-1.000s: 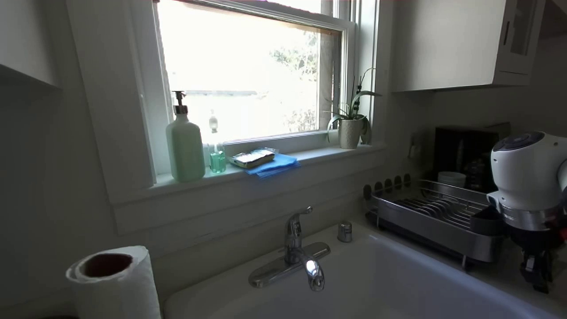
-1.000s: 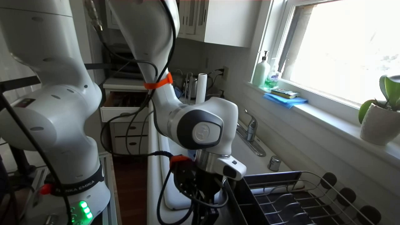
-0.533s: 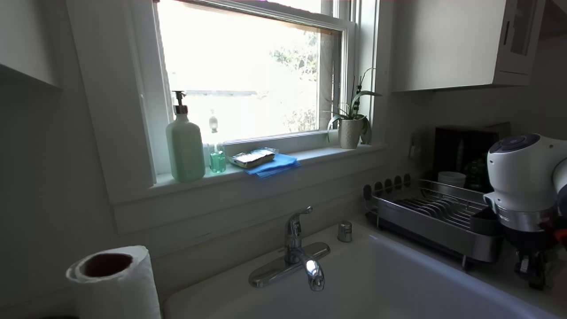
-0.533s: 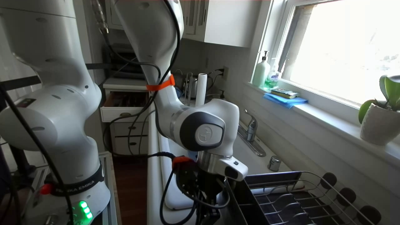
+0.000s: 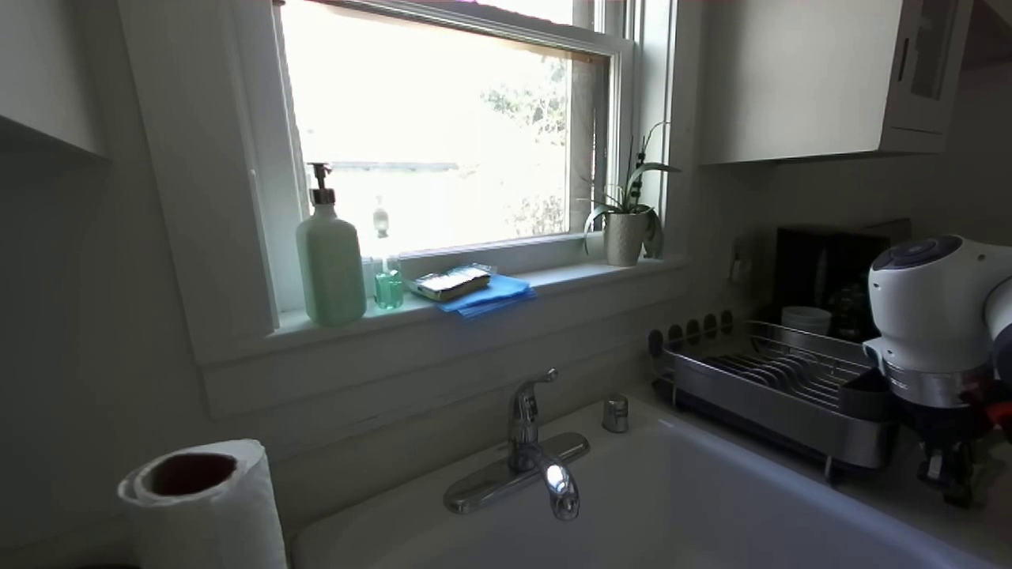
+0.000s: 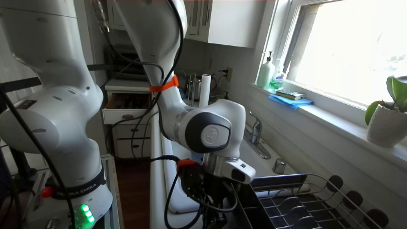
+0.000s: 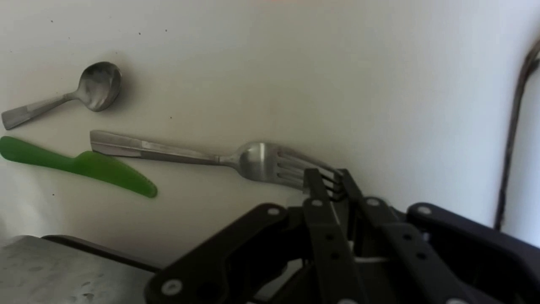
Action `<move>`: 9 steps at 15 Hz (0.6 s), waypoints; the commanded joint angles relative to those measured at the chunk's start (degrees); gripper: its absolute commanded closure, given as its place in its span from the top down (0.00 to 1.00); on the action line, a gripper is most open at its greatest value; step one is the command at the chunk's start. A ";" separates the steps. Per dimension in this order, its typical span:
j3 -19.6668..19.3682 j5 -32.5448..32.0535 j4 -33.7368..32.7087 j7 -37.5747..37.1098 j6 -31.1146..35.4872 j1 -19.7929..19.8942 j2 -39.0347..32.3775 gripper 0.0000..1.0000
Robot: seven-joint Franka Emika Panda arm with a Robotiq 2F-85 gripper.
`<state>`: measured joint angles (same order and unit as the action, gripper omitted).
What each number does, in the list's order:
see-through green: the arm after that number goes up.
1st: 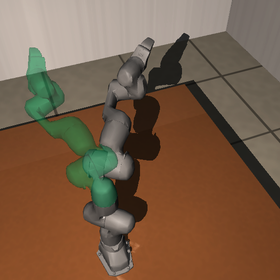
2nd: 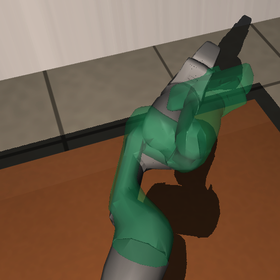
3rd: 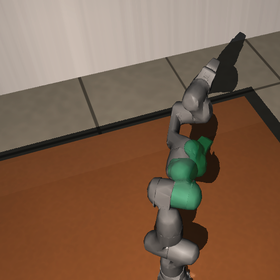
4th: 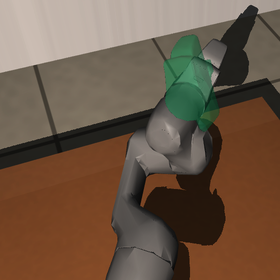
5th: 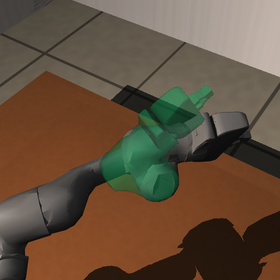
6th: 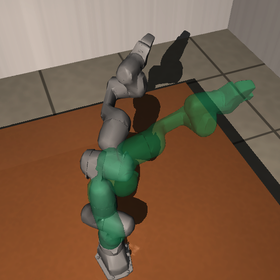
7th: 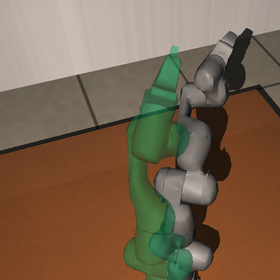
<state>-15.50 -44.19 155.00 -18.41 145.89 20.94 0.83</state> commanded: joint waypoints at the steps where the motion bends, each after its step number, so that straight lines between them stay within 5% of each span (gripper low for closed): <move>1: -1.96 -0.89 -0.03 2.05 -4.02 0.03 2.96 0.03; 9: -2.25 -1.68 -1.78 2.98 -16.15 0.77 9.79 0.03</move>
<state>-17.72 -44.29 153.53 -15.94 133.44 21.29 7.21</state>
